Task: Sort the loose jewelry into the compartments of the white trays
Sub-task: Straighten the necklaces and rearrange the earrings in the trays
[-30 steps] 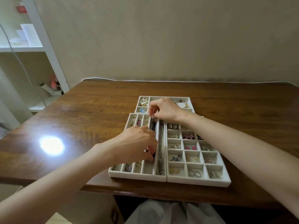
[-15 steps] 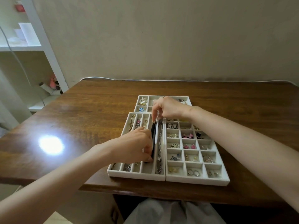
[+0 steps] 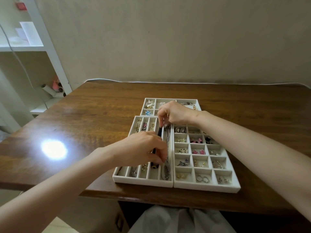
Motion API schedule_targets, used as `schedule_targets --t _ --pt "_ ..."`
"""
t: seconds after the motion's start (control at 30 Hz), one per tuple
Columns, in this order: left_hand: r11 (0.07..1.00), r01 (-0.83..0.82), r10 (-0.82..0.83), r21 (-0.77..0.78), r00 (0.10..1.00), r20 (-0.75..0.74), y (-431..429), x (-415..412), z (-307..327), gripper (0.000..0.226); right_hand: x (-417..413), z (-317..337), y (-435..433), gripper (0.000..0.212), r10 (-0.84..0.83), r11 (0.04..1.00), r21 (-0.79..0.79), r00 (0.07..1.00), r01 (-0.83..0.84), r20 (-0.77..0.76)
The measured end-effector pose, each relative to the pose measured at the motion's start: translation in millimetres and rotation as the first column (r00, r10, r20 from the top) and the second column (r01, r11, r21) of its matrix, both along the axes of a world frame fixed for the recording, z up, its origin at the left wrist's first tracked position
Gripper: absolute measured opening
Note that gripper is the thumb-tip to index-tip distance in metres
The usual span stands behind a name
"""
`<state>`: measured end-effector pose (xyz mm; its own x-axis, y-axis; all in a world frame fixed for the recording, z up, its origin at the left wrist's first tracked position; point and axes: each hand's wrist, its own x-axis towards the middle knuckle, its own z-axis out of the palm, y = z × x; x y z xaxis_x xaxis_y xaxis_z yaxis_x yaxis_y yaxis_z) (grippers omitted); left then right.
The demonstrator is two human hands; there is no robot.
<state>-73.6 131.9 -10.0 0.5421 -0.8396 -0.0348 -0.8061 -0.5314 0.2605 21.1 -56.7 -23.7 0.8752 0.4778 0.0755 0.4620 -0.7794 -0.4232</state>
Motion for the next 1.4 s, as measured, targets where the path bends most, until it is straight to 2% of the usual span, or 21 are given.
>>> schedule_targets --t 0.4,0.53,0.7,0.9,1.17,1.3,1.4 --pt "0.999 0.033 -0.029 0.024 0.987 -0.160 3 4 1 0.017 3 1 0 0.038 0.026 1.000 0.015 0.999 -0.026 -0.036" --pt "0.999 0.025 -0.022 0.020 0.988 -0.150 2 3 -1 0.020 3 0 -3 0.035 0.050 0.998 0.028 0.998 -0.049 -0.028" --pt "1.000 0.013 -0.011 0.028 0.998 -0.066 -2 -1 -5 0.020 3 0 -4 0.040 0.035 0.997 0.076 0.998 -0.030 -0.062" --pt "0.999 0.006 -0.004 0.049 1.000 -0.025 4 1 -8 0.027 3 -1 -3 0.043 0.024 0.998 0.061 0.999 -0.021 -0.046" --pt "0.990 0.141 -0.140 0.000 0.986 0.093 6 -1 -8 0.023 3 -1 -3 0.046 0.018 0.998 0.059 0.998 -0.014 -0.062" --pt "0.988 0.152 -0.151 -0.003 0.983 0.102 7 -1 -9 0.025 0 3 -3 0.037 0.029 0.998 0.061 0.996 -0.024 -0.079" --pt "0.994 0.102 -0.101 -0.031 0.994 0.033 11 2 -5 0.026 -1 10 -6 0.028 -0.030 0.996 0.086 0.999 0.032 -0.035"
